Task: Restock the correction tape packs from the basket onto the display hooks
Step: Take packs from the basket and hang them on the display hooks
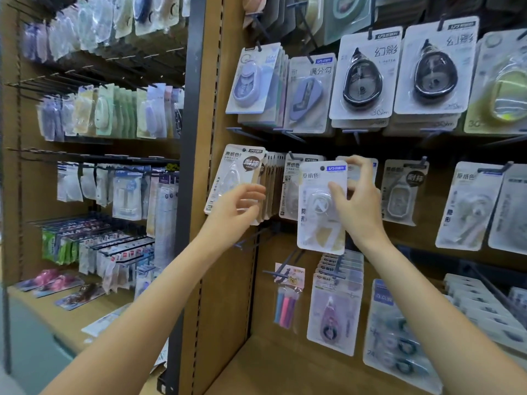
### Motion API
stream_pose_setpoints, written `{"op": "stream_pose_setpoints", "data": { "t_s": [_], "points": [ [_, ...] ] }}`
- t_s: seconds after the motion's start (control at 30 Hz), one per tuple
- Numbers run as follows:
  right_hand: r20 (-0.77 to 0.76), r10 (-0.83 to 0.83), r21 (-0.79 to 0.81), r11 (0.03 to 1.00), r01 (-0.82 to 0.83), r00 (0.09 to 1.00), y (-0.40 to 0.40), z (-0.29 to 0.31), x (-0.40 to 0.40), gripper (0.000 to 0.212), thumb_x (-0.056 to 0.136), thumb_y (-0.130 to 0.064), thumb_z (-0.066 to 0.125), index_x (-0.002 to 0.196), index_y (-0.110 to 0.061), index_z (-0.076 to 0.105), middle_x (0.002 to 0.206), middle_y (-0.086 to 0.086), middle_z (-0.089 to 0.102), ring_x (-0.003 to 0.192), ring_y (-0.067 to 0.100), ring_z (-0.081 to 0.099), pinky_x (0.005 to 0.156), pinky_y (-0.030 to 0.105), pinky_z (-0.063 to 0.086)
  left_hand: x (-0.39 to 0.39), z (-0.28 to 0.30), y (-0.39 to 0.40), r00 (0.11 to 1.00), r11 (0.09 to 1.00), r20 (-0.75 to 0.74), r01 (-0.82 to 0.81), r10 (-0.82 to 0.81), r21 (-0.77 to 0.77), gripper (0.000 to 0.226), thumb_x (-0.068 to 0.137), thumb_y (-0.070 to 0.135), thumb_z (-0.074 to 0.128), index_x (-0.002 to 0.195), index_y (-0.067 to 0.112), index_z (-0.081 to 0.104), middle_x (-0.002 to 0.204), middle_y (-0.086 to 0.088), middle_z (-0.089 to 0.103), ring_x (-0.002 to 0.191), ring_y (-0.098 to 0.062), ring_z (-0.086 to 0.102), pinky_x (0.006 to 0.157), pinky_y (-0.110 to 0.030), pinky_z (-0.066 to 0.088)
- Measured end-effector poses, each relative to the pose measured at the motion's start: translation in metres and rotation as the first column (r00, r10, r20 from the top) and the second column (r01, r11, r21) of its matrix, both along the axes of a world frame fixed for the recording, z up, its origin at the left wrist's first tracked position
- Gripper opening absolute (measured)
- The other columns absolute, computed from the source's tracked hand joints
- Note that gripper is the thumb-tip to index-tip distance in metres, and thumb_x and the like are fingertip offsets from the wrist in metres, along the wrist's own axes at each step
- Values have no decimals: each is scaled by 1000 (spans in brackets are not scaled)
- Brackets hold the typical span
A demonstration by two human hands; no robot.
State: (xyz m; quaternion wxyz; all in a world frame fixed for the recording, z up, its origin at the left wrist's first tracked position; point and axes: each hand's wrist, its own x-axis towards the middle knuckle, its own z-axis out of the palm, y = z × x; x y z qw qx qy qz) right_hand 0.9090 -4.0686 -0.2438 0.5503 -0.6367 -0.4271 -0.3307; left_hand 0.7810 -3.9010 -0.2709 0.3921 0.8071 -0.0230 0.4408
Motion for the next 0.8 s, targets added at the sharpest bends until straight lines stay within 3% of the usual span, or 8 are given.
{"op": "stream_pose_setpoints", "data": {
  "t_s": [0.1, 0.2, 0.3, 0.4, 0.57, 0.67, 0.73, 0.8],
  "points": [
    [-43, 22, 135, 991, -16, 999, -13, 0, 5, 38, 92, -9, 55, 119, -27, 37, 101, -5, 64, 88, 6, 63, 80, 31, 54, 20, 0, -24, 995, 996, -52, 88, -87, 22, 38, 93, 9, 50, 128, 24, 48, 114, 8, 58, 106, -9, 57, 82, -12, 45],
    [-123, 34, 190, 982, -10, 992, -17, 11, 14, 37, 92, -10, 55, 125, -19, 40, 114, -1, 59, 99, 9, 61, 80, 21, 53, 39, 4, -49, 982, 988, -141, 138, -127, 69, 48, 93, 13, 53, 137, 27, 39, 122, 8, 51, 109, -9, 53, 84, -14, 43],
    [-129, 31, 199, 980, -5, 991, -20, 20, 19, 34, 92, -11, 55, 123, -14, 42, 100, -13, 55, 89, -2, 61, 70, 13, 52, 52, 6, -67, 975, 983, -168, 159, -143, 90, 54, 92, 13, 54, 140, 27, 33, 123, 4, 49, 98, -7, 56, 86, -22, 45],
    [-73, 18, 174, 985, -5, 997, -23, 23, 22, 33, 90, -8, 55, 120, -15, 42, 93, -17, 55, 71, -10, 59, 62, 11, 50, 55, 9, -74, 985, 988, -110, 143, -135, 62, 51, 90, 10, 53, 137, 25, 38, 97, 10, 53, 82, 0, 55, 78, -14, 44],
    [-32, 0, 106, 994, 3, 999, -26, 26, 28, 21, 91, -9, 53, 109, -20, 50, 106, -3, 60, 86, 11, 64, 64, 20, 49, 57, 8, -77, 986, 989, -88, 145, -142, 34, 47, 89, 9, 51, 132, 26, 43, 89, 4, 58, 89, -17, 62, 94, -42, 49],
    [-44, 2, 91, 996, 2, 999, -23, 31, 27, 18, 90, -7, 51, 100, -20, 57, 94, -5, 63, 84, 14, 62, 62, 25, 48, 58, 9, -78, 990, 992, -75, 123, -120, 34, 45, 90, 8, 49, 131, 27, 43, 90, 2, 59, 87, -20, 62, 86, -38, 53],
    [-66, 29, 71, 997, -24, 997, -22, 37, 23, 21, 90, -4, 50, 104, -16, 60, 94, -8, 61, 87, 12, 61, 71, 28, 52, 58, 10, -77, 994, 995, -59, 94, -91, 38, 44, 91, 8, 48, 129, 28, 44, 89, 2, 58, 81, -19, 60, 77, -30, 51],
    [-114, 73, 45, 997, -68, 991, -22, 41, 22, 27, 89, -3, 49, 112, -13, 60, 102, -4, 60, 98, 16, 61, 80, 31, 54, 58, 12, -77, 995, 996, -55, 84, -82, 26, 43, 91, 7, 46, 126, 32, 46, 88, 1, 60, 81, -25, 60, 77, -34, 51]
  ]
}}
